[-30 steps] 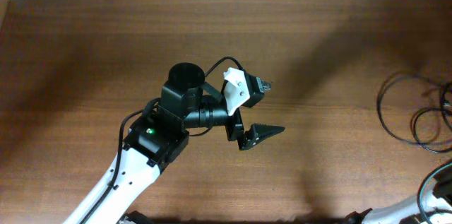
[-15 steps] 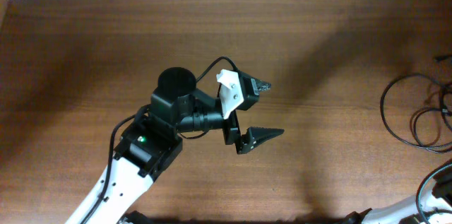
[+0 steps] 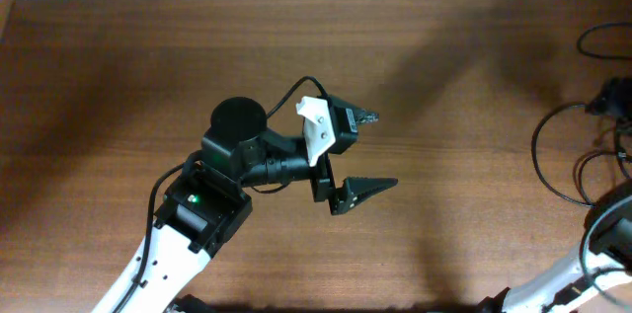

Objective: Untangle cables

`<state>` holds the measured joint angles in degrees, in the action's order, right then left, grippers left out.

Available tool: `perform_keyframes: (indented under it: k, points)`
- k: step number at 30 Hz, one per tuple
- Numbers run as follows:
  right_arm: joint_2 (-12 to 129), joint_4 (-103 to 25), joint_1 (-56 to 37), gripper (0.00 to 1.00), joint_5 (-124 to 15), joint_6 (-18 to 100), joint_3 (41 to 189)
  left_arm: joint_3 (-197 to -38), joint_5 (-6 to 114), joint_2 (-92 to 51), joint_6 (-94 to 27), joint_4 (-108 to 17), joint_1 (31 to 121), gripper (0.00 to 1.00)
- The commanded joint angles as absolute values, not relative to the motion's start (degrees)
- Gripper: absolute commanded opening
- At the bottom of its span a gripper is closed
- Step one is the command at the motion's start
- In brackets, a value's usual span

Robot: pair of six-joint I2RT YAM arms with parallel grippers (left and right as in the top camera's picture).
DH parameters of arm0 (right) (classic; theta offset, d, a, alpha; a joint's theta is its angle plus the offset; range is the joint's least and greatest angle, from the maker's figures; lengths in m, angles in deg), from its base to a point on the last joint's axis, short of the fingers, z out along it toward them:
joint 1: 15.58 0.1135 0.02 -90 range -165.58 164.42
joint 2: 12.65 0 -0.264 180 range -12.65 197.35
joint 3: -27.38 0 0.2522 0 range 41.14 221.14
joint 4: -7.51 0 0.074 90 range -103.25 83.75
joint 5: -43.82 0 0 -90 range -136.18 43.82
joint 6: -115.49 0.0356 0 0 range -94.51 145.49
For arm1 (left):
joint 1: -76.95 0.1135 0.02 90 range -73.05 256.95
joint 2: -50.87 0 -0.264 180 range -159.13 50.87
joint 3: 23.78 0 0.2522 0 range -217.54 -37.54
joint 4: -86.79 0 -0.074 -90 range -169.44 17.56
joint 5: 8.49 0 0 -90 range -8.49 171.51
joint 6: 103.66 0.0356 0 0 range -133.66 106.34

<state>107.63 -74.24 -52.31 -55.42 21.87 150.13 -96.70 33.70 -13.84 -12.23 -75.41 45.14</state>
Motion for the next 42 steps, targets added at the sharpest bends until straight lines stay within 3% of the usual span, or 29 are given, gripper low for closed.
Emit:
perform_keyframes:
  k: [1, 8, 23, 24, 26, 28, 29, 30, 34, 37, 38, 39, 42]
  points:
    - [113.62, -70.7, -50.91, 0.71, -54.63, 26.99, 150.65, -97.4, 33.28, -13.12, -12.84, -75.96, 45.11, 0.99]
    - [116.49, -53.28, -48.31, 0.62, -55.83, 35.71, 150.65, -97.4, 33.32, -13.12, -12.8, -76.05, 45.11, 0.99]
    - [120.38, -52.8, -47.68, 0.6, -50.39, 36.97, 146.68, -97.4, 36.34, -13.12, -12.82, -76.15, 45.11, 0.99]
    - [121.1, -52.4, -47.68, 0.56, -50.43, 37.0, 146.39, -97.4, 36.34, -13.12, -12.82, -76.15, 45.11, 0.99]
    - [122.04, -51.75, -47.68, 0.38, -50.43, 36.97, 146.39, -97.4, 36.36, -13.12, -12.8, -76.22, 45.11, 0.99]
    - [122.1, -50.92, -47.68, 0.27, -51.85, 36.95, 146.41, -97.4, 36.36, -13.12, -12.8, -76.4, 45.11, 0.99]
    - [122.08, -50.33, -47.81, 0.12, -54.98, 36.8, 146.41, -97.4, 36.34, -13.12, -12.82, -76.37, 45.11, 0.99]
    - [122.08, -49.8, -47.88, 0.07, -57.91, 36.69, 146.41, -97.4, 36.34, -13.12, -12.82, -76.4, 45.11, 0.99]
    - [121.97, -47.83, -49.56, 0.04, -73.65, 36.76, 150.26, -97.4, 36.34, -13.12, -12.82, -76.15, 45.11, 0.99]
    - [120.2, -50.02, -51.59, 0.04, -73.89, 36.47, 154.85, -97.4, 36.34, -13.12, -12.8, -75.78, 45.11, 0.99]
    - [119.7, -51.18, -52.14, 0.28, -74.3, 36.47, 155.77, -97.4, 36.38, -13.12, -12.8, -75.83, 45.11, 0.99]
    - [119.39, -53.1, -52.36, 0.62, -74.26, 34.7, 156.1, -97.4, 36.36, -13.12, -12.8, -75.91, 45.11, 0.99]
    - [119.39, -58.04, -52.36, 0.83, -72.05, 31.51, 156.05, -97.4, 36.32, -13.12, -12.82, -75.94, 45.11, 0.99]
